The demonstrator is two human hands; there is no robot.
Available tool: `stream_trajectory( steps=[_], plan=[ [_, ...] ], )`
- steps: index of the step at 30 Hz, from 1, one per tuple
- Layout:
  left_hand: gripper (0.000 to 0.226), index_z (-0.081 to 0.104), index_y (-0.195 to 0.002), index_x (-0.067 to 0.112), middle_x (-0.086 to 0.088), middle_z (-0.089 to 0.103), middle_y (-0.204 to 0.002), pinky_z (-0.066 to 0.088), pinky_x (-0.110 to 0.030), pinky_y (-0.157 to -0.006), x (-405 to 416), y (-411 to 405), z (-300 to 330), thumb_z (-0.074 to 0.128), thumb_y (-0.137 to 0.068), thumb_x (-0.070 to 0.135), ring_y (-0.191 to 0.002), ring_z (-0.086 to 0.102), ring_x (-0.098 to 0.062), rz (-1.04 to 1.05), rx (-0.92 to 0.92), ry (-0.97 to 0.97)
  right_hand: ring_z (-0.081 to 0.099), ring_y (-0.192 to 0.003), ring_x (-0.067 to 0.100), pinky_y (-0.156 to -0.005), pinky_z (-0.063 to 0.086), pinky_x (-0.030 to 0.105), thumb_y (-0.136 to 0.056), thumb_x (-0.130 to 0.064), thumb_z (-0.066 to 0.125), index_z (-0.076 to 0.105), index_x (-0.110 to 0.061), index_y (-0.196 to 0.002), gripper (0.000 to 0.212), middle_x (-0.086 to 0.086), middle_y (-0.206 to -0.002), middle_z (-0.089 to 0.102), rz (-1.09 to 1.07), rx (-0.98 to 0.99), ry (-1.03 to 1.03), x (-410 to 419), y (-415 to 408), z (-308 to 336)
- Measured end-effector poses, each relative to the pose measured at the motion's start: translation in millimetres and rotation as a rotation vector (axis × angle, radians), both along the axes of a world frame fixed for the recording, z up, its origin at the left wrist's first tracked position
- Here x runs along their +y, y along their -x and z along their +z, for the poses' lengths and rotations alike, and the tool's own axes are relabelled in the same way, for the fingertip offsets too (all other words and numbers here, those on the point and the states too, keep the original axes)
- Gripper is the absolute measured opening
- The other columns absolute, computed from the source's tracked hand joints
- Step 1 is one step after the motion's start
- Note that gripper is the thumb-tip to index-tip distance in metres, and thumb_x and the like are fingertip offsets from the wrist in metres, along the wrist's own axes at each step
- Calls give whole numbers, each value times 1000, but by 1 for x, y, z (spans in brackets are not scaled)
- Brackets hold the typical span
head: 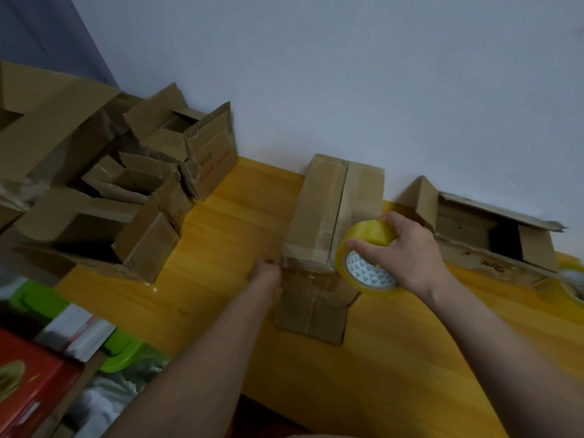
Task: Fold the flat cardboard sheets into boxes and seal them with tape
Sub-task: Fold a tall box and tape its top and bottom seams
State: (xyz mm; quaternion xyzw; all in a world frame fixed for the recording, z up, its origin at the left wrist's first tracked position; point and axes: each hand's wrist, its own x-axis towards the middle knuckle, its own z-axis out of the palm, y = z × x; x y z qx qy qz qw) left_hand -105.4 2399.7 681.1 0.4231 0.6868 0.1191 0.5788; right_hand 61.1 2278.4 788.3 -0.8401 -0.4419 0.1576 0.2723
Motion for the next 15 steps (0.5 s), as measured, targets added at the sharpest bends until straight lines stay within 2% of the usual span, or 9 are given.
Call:
stream_trajectory(
  steps=[2, 3, 5, 7, 9, 11, 13, 15],
  plan=[
    [37, 45, -135, 9, -16, 43, -137, 45, -43, -98, -3, 9, -9, 47, -98, 11, -119, 49, -34, -90, 249, -135, 54, -85, 16, -63, 48, 27, -62, -69, 67, 54, -22, -120, 76, -6, -94, 53, -6, 3, -7, 0, 2, 1],
    [40, 45, -135, 9, -14, 43, -139, 45, -41, -99, -5, 14, -10, 46, -96, 4, -122, 48, -32, -90, 284, -292, 54, -86, 16, -64, 48, 28, -62, -68, 67, 54, -22, -121, 76, -6, -96, 53, -8, 8, -11, 0, 2, 1],
    [49, 46, -137, 10, -10, 45, -140, 41, -35, -103, -10, 20, -4, 42, -91, -7, -127, 44, -27, -203, 222, -755, 54, -89, 17, -67, 49, 29, -64, -67, 67, 53, -21, -122, 76, -4, -99, 54, -2, -1, -9, 1, 3, 2],
    [57, 40, -143, 10, -7, 42, -147, 25, -27, -112, -14, 22, 2, 40, -89, -8, -137, 36, -23, -553, 184, -1065, 56, -93, 19, -72, 52, 33, -65, -67, 67, 53, -20, -124, 76, 0, -106, 57, 9, -10, -1, 2, 3, 1],
    [67, 20, -152, 11, -4, 24, -158, 1, -22, -116, -19, 25, 4, 41, -90, 0, -146, 17, -18, -863, 291, -1126, 57, -97, 21, -78, 54, 37, -65, -67, 67, 53, -20, -124, 77, 2, -112, 59, 16, -10, 2, 2, 3, 2],
    [76, -5, -152, 11, -2, 1, -162, -12, -23, -115, -19, 31, -3, 41, -92, 11, -148, -4, -14, -999, 461, -1131, 57, -101, 21, -81, 54, 40, -65, -66, 66, 52, -21, -126, 77, 2, -115, 58, 28, 15, -20, 0, 3, 1],
    [80, -21, -146, 11, -2, -13, -160, -15, -28, -116, -15, 38, -4, 39, -94, 19, -147, -14, -15, -1092, 622, -1117, 54, -106, 19, -85, 53, 41, -69, -58, 70, 48, -26, -130, 72, -3, -118, 54, 66, 68, -83, -4, 2, -4],
    [79, -26, -144, 10, -2, -19, -159, -13, -32, -119, -4, 48, 3, 36, -97, 23, -146, -18, -16, -1133, 740, -1062, 53, -107, 15, -85, 51, 37, -76, -44, 73, 44, -30, -132, 64, -9, -117, 52, 112, 134, -139, -5, 5, -12]
  ],
)
